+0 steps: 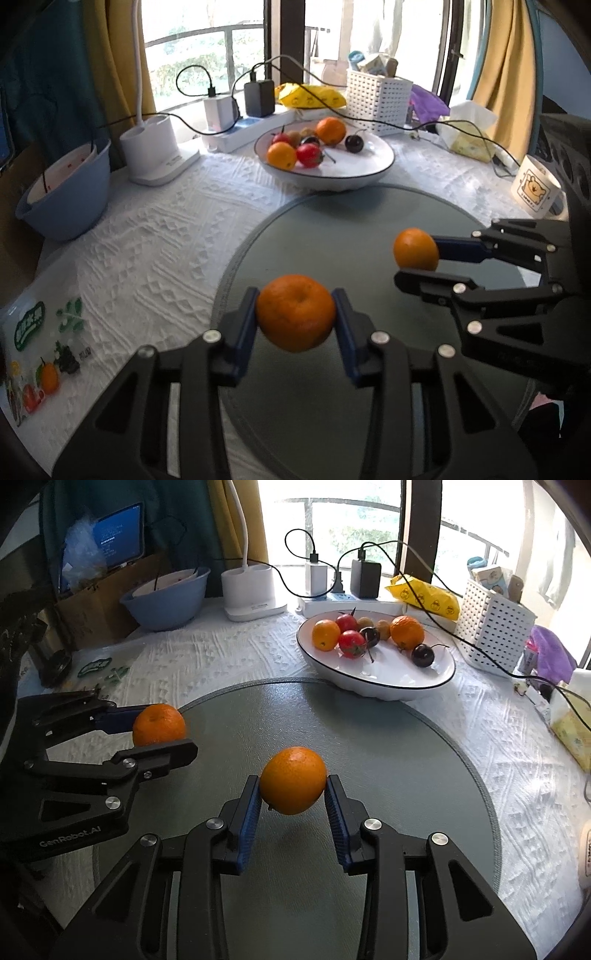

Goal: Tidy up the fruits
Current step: 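Lift and carry the orange with the left gripper while the right gripper carries its orange to the plate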

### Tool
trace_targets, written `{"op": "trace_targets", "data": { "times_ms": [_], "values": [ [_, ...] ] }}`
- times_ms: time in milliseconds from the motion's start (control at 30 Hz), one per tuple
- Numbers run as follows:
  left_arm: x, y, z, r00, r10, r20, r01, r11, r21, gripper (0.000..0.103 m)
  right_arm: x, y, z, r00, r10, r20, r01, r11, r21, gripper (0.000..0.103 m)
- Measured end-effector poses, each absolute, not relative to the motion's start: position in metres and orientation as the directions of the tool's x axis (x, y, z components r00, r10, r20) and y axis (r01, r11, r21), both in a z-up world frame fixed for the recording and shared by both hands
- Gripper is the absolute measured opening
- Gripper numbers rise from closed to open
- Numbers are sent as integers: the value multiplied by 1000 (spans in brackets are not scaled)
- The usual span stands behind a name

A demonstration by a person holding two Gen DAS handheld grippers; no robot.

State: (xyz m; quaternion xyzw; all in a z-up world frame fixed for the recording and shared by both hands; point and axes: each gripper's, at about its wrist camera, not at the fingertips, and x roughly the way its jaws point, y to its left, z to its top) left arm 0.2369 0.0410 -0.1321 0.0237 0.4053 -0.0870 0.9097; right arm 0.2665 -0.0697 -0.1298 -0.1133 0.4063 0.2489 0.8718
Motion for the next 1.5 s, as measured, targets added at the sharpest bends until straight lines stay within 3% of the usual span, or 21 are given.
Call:
{"op": "trace_targets", "data": {
  "times_ms": [1500],
  "values": [
    [202, -13, -35, 771, -179, -611, 219, 976, -9, 41, 232, -136, -34, 702, 342, -625, -470, 882, -45, 37]
  ]
}}
